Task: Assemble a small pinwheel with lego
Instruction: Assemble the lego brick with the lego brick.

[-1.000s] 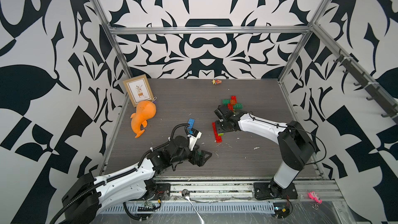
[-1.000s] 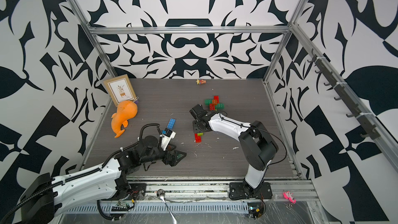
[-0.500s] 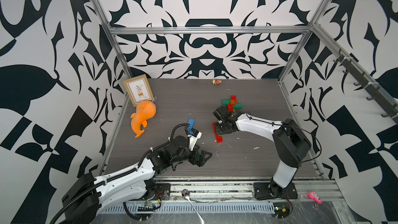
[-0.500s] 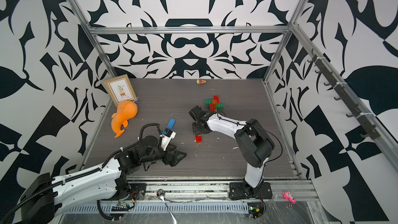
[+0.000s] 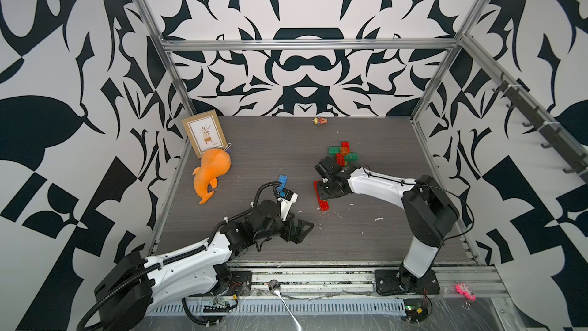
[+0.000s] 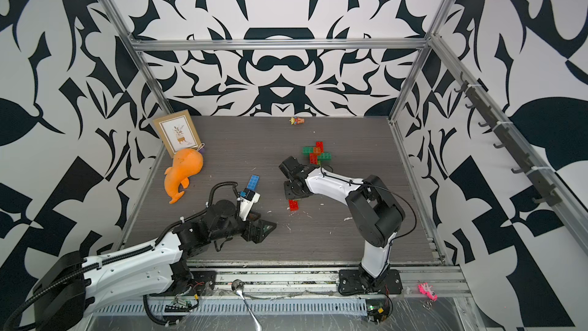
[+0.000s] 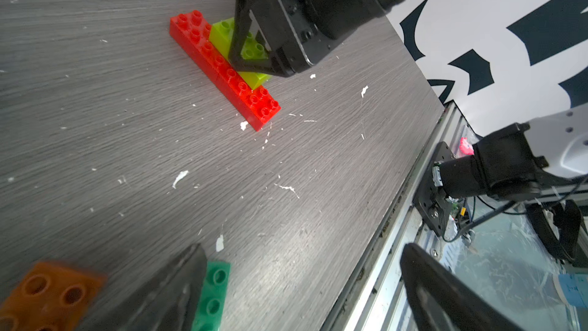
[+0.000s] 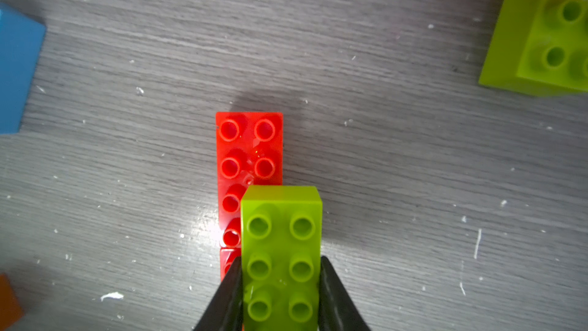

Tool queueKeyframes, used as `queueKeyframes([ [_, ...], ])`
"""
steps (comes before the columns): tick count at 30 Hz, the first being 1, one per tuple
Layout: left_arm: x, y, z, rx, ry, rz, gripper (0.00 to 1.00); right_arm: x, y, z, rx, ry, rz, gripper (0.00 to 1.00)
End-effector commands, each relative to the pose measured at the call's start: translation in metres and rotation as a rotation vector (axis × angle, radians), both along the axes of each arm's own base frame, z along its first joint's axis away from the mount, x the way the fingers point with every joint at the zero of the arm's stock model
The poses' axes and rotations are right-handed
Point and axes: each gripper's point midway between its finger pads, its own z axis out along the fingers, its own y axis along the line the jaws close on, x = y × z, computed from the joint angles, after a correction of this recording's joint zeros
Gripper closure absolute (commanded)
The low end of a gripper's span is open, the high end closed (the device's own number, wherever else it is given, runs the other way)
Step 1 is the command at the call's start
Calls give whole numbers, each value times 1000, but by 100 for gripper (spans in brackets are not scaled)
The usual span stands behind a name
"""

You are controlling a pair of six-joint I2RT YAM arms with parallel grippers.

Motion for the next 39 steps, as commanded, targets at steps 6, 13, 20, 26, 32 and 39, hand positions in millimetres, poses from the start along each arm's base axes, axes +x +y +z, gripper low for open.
queueKeyframes([
  [6, 20, 0, 2, 9, -2, 104, 0, 1, 1, 7, 15, -7, 15, 100],
  [13, 19, -7, 1, 3, 10, 79, 0, -3, -3, -4, -7, 16, 15, 100],
  [20, 19, -9, -3, 19, 15, 65, 0, -21, -16, -34, -100, 74, 16, 100],
  [26, 19, -10, -5, 24, 17, 61, 0, -34, -19, -54, -158, 117, 28, 100],
  [32, 20, -8, -5, 35, 18, 71, 0, -38, -22, -62, -230, 135, 49, 100],
  [39, 22, -5, -3, 28, 11, 88, 0, -40, -16, -65, -230, 142, 63, 100],
])
